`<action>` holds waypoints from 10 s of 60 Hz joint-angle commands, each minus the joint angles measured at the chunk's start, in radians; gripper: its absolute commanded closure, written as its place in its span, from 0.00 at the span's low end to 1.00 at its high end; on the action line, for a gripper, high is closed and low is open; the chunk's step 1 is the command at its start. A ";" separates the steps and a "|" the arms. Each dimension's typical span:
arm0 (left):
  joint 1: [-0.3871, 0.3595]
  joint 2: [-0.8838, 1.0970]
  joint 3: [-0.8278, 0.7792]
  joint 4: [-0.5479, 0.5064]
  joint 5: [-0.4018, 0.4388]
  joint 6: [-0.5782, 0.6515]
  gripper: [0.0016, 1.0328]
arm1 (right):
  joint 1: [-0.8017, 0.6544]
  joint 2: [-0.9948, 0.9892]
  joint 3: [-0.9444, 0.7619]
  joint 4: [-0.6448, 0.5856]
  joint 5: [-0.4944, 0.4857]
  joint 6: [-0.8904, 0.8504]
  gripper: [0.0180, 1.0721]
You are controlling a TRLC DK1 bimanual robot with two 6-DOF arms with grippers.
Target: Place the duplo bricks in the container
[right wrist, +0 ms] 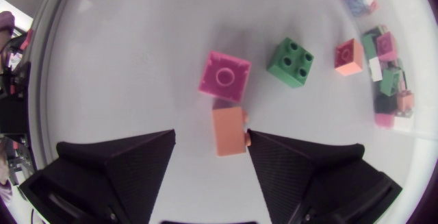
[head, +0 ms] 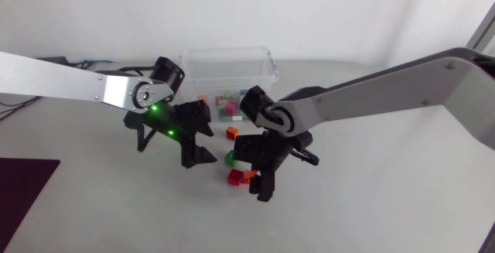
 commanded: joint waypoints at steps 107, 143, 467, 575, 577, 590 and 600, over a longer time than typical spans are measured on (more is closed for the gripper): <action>-0.106 0.384 0.446 -0.448 -0.103 0.504 0.86 | -0.186 -0.463 0.003 -0.112 -0.156 0.090 0.95; 0.089 0.016 0.334 -0.542 0.139 0.320 0.86 | -0.238 -0.132 0.287 0.243 -0.161 0.406 0.95; -0.186 0.235 0.113 0.265 -0.387 -0.841 0.12 | -0.148 -0.514 -0.121 -0.021 -0.030 0.320 0.94; -0.072 -0.428 -0.192 -0.005 -0.441 -0.722 0.76 | -0.221 -0.173 0.270 0.410 -0.084 0.533 0.94; -0.065 -0.442 -0.188 -0.008 -0.432 -0.717 0.76 | -0.220 -0.164 0.276 0.420 -0.084 0.533 0.94; -0.020 -0.468 -0.138 -0.012 -0.378 -0.699 0.76 | -0.224 -0.090 0.316 0.500 -0.083 0.533 0.94; 0.006 -0.489 -0.099 -0.011 -0.355 -0.696 0.76 | -0.221 -0.029 0.368 0.528 -0.075 0.544 0.94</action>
